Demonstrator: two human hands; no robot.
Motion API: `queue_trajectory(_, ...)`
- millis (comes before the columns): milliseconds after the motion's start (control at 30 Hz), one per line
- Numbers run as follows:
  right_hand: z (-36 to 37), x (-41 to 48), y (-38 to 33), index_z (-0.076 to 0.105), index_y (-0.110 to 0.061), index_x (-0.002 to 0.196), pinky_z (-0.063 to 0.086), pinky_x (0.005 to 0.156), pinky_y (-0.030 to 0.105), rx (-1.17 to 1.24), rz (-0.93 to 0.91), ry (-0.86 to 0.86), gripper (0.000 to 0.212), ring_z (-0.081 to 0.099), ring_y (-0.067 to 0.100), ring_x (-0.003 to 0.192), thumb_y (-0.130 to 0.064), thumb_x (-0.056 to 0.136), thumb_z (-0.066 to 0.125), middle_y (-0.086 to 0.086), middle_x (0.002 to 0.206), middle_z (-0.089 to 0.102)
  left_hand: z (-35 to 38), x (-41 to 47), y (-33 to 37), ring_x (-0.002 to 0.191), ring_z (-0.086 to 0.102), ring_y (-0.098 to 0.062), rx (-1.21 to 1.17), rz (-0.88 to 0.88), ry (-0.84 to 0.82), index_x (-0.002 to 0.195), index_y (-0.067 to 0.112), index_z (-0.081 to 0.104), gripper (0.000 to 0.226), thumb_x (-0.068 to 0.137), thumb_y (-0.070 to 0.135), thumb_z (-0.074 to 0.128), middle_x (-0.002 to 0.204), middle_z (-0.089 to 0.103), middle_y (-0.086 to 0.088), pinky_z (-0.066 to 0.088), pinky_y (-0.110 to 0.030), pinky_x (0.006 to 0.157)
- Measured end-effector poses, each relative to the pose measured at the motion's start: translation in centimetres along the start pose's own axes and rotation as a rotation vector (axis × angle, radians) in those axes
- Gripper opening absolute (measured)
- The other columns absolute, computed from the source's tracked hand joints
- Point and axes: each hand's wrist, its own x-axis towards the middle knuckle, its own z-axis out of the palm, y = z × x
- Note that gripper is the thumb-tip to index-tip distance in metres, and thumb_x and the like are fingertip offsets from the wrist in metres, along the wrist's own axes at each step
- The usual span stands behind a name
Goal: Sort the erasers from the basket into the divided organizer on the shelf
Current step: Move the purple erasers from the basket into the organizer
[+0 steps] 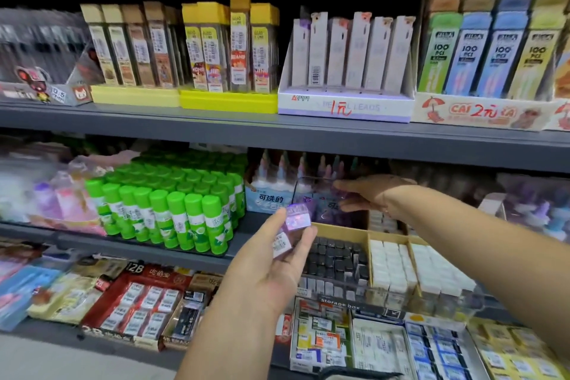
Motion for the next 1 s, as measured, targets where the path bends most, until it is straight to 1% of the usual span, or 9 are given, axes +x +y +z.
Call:
queue_trajectory(100, 0.6, 1.5, 0.4, 0.051, 0.002, 0.125, 0.057, 0.062, 0.021, -0.004, 0.012, -0.043, 0.038, 0.066, 0.016, 0.076, 0.000, 0.088, 0.061, 0.012, 0.106, 0.067, -0.1, 0.1, 0.1, 0.103, 0.063, -0.039, -0.004, -0.006, 0.000, 0.106, -0.010, 0.063, 0.030, 0.084, 0.009, 0.069, 0.110, 0.065, -0.027, 0.058, -0.039, 0.057)
queue_trajectory(167, 1.1, 2.2, 0.9, 0.046, 0.001, 0.133, 0.058, 0.058, 0.021, -0.072, 0.019, -0.025, 0.047, 0.068, 0.014, 0.068, -0.003, 0.089, 0.061, 0.010, 0.087, 0.069, -0.2, 0.1, 0.2, 0.102, 0.063, -0.039, -0.003, -0.003, -0.001, 0.105, -0.010, 0.064, 0.029, 0.084, 0.009, 0.069, 0.109, 0.066, -0.027, 0.058, -0.040, 0.057)
queue_trajectory(267, 2.1, 2.9, 1.9, 0.055, 0.012, 0.110, 0.053, 0.051, 0.016, -0.200, -0.006, 0.064, 0.036, 0.063, 0.013, 0.048, -0.016, 0.089, 0.064, 0.006, 0.061, 0.065, -0.3, 0.0, 0.3, 0.103, 0.063, -0.039, -0.002, 0.004, 0.001, 0.107, -0.009, 0.064, 0.030, 0.083, 0.008, 0.070, 0.108, 0.066, -0.027, 0.058, -0.041, 0.058)
queue_trajectory(367, 2.0, 4.5, 3.1, 0.062, 0.003, 0.112, 0.058, 0.076, 0.043, -0.328, -0.100, 0.198, 0.048, 0.069, 0.031, 0.083, -0.029, 0.079, 0.075, 0.018, 0.095, 0.070, -0.5, -0.1, 0.3, 0.105, 0.063, -0.038, -0.001, 0.011, 0.003, 0.108, -0.009, 0.063, 0.031, 0.082, 0.007, 0.070, 0.108, 0.066, -0.027, 0.058, -0.041, 0.057)
queue_trajectory(400, 2.0, 5.0, 3.3, 0.062, 0.000, 0.113, 0.056, 0.084, 0.045, -0.399, -0.123, 0.229, 0.050, 0.067, 0.033, 0.094, -0.032, 0.077, 0.075, 0.021, 0.107, 0.068, -0.5, -0.1, 0.3, 0.106, 0.063, -0.038, 0.000, 0.011, 0.006, 0.108, -0.009, 0.063, 0.031, 0.083, 0.007, 0.070, 0.109, 0.066, -0.027, 0.058, -0.042, 0.057)
queue_trajectory(533, 3.0, 4.0, 3.1, 0.051, -0.016, 0.135, 0.042, 0.096, 0.029, -0.813, -0.181, 0.399, 0.052, 0.053, 0.026, 0.123, -0.045, 0.091, 0.051, 0.010, 0.139, 0.052, -0.5, -0.2, 0.4, 0.105, 0.063, -0.038, 0.003, 0.006, 0.001, 0.106, -0.008, 0.064, 0.030, 0.082, 0.007, 0.071, 0.108, 0.067, -0.027, 0.058, -0.042, 0.058)
queue_trajectory(733, 3.2, 4.1, 2.9, 0.056, -0.011, 0.129, 0.044, 0.092, 0.029, -0.927, -0.152, 0.456, 0.042, 0.055, 0.026, 0.120, -0.035, 0.094, 0.053, 0.011, 0.136, 0.054, -0.6, -0.2, 0.3, 0.105, 0.063, -0.037, 0.001, 0.005, 0.004, 0.107, -0.008, 0.064, 0.030, 0.083, 0.008, 0.070, 0.109, 0.066, -0.027, 0.059, -0.041, 0.057)
queue_trajectory(900, 2.7, 3.0, 2.5, 0.054, -0.013, 0.132, 0.042, 0.094, 0.028, -1.023, -0.180, 0.385, 0.046, 0.054, 0.027, 0.121, -0.041, 0.096, 0.045, 0.012, 0.138, 0.052, -0.6, -0.2, 0.0, 0.101, 0.065, -0.038, 0.029, -0.018, 0.002, 0.104, -0.009, 0.064, 0.029, 0.084, 0.011, 0.069, 0.107, 0.067, -0.028, 0.058, -0.039, 0.055)
queue_trajectory(1000, 2.3, 0.6, 2.0, 0.058, -0.019, 0.127, 0.035, 0.098, 0.029, -1.012, -0.313, 0.369, 0.039, 0.054, 0.025, 0.119, -0.039, 0.097, 0.043, 0.005, 0.129, 0.059, -0.5, -0.3, -0.3, 0.095, 0.066, -0.037, 0.054, -0.039, -0.009, 0.097, -0.009, 0.065, 0.028, 0.084, 0.014, 0.070, 0.105, 0.067, -0.028, 0.057, -0.041, 0.058)
